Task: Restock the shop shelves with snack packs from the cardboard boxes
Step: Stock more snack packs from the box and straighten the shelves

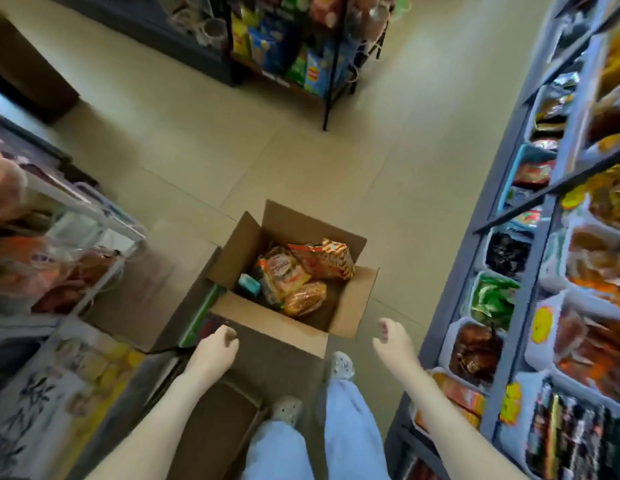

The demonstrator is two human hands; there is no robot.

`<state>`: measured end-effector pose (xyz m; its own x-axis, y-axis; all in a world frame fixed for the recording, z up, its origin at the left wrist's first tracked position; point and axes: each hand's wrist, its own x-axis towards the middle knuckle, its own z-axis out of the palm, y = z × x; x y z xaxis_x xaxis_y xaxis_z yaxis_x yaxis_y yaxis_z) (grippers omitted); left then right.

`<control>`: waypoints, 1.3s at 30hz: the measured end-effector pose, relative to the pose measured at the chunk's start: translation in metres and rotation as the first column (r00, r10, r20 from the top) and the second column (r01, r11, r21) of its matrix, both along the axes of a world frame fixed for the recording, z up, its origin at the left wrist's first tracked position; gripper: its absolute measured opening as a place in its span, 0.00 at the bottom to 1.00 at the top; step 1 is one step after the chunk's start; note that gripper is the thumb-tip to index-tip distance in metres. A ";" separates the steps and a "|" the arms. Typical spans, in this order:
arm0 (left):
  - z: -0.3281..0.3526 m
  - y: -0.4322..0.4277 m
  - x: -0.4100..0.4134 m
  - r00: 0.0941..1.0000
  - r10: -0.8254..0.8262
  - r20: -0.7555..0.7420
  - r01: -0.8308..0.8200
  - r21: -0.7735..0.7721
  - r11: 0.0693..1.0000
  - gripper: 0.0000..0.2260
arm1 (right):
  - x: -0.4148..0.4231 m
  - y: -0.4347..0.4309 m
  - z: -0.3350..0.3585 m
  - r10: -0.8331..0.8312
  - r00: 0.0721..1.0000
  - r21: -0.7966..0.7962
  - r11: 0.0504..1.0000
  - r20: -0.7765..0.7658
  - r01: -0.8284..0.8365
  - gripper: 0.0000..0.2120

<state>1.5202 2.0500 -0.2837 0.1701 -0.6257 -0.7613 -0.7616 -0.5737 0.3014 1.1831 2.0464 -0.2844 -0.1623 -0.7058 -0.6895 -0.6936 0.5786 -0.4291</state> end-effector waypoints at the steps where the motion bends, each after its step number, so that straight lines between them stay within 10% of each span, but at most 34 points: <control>1: -0.010 -0.001 -0.004 0.999 0.032 0.022 -0.032 0.013 0.999 0.12 | -0.001 -0.011 -0.013 0.037 0.999 0.022 0.999 0.000 -0.037 0.22; 27: -0.495 -0.187 -0.051 0.878 0.471 0.082 -0.475 0.042 0.879 0.35 | 0.132 -0.200 -0.456 0.273 0.960 0.077 0.957 0.066 -0.278 0.24; 33: -0.503 -0.196 -0.052 0.801 0.588 0.116 -0.591 -0.010 0.807 0.27 | 0.122 -0.203 -0.445 0.250 0.960 0.047 0.965 0.123 -0.257 0.20; 39: -0.375 -0.171 -0.020 0.683 0.709 -0.175 -0.724 -0.038 0.689 0.12 | 0.114 -0.211 -0.354 0.222 0.941 0.020 0.972 0.256 -0.235 0.21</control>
